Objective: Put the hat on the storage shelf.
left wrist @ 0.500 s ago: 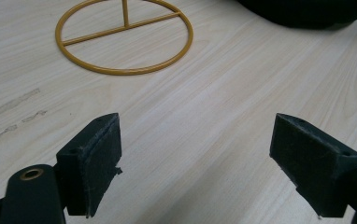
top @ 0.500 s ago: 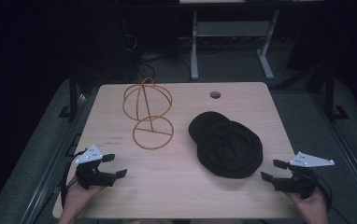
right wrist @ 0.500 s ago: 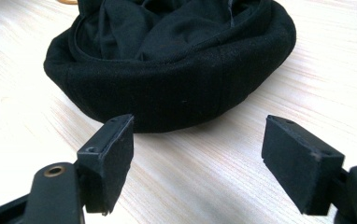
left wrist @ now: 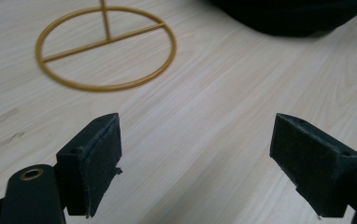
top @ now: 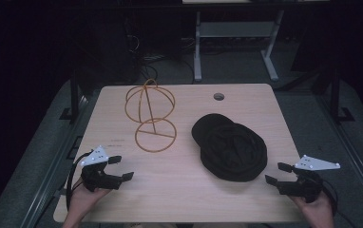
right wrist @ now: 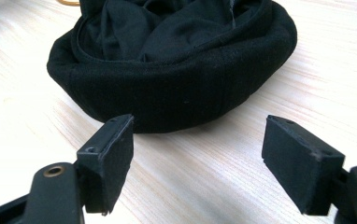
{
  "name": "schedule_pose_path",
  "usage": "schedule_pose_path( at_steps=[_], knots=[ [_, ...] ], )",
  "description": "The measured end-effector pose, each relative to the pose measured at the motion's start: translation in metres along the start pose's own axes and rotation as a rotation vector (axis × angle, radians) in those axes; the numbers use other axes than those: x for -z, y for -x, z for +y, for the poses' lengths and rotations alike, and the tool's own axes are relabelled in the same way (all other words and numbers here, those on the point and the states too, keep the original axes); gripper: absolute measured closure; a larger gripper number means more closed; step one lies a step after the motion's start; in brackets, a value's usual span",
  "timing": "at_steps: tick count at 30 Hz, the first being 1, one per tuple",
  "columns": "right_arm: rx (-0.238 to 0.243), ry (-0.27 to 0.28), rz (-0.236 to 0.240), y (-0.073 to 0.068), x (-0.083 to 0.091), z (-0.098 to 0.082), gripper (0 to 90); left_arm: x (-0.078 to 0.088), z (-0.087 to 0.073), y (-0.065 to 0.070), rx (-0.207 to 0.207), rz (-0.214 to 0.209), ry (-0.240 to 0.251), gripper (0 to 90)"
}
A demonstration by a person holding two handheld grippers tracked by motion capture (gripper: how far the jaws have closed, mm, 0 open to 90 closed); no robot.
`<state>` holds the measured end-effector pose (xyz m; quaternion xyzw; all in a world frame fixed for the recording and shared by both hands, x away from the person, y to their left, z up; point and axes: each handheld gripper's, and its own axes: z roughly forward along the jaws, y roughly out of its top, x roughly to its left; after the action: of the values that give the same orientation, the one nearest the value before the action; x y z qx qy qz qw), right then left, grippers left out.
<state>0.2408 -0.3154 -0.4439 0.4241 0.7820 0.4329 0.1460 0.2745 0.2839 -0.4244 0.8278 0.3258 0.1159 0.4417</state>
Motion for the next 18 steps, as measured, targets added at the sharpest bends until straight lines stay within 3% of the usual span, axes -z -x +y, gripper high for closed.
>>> schedule_pose_path(
  at_steps=[9, 18],
  knots=[
    [0.0, 0.003, 0.005, 0.0, -0.001, 0.001, 24.0, -0.016, 0.025, 0.023, -0.066, -0.062, 0.002, 16.3],
    [-0.006, 0.012, 0.009, 0.001, 0.001, 0.001, 23.9, -0.034, 0.044, 0.037, -0.104, -0.113, -0.004, 16.3]
  ],
)
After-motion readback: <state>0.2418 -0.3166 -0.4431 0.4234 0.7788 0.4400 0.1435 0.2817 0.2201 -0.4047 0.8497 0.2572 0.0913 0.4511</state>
